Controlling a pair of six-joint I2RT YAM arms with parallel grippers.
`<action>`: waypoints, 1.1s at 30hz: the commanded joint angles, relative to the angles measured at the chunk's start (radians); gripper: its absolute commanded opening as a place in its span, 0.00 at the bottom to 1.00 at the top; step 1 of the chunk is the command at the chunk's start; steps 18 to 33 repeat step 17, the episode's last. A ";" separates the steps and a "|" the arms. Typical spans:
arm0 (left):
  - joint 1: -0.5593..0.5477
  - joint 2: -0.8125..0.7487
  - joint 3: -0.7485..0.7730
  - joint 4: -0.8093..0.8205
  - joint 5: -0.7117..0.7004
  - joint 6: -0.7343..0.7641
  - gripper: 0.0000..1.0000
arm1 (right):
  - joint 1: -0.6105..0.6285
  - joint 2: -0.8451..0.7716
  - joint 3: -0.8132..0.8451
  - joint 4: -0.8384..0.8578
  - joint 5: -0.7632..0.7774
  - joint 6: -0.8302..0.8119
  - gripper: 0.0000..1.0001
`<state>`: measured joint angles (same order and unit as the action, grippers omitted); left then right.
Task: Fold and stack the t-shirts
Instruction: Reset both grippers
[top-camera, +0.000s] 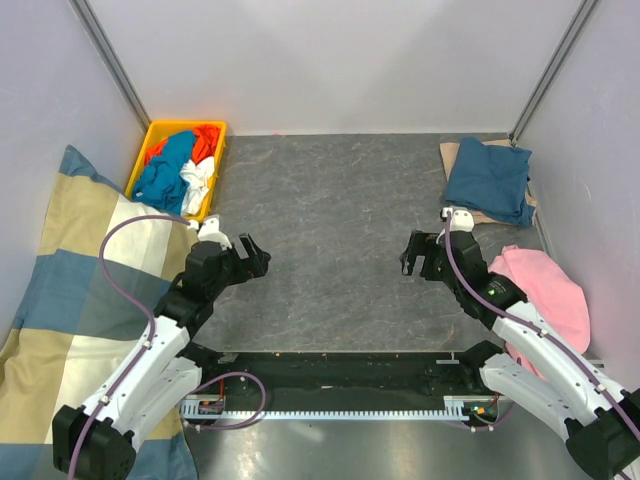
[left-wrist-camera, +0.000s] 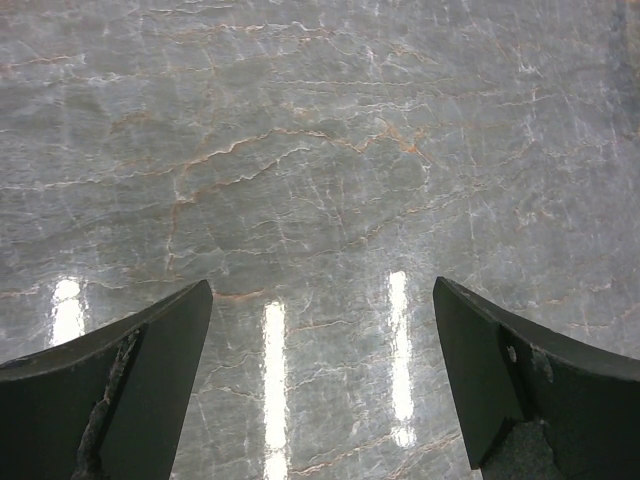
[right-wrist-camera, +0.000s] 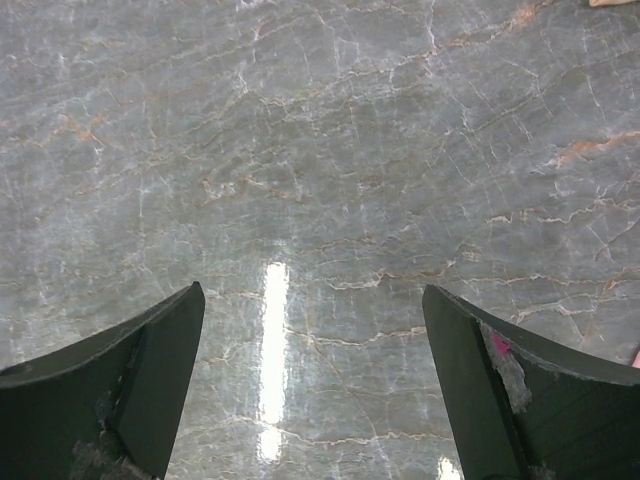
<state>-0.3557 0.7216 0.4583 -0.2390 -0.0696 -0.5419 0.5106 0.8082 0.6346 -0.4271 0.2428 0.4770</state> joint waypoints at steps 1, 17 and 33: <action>-0.003 -0.017 -0.006 -0.006 -0.050 -0.021 1.00 | 0.005 -0.018 -0.013 0.005 0.016 -0.015 0.98; -0.002 -0.027 -0.020 -0.034 -0.094 -0.052 1.00 | 0.005 -0.038 -0.032 0.008 0.000 -0.006 0.98; -0.002 -0.027 -0.020 -0.034 -0.094 -0.052 1.00 | 0.005 -0.038 -0.032 0.008 0.000 -0.006 0.98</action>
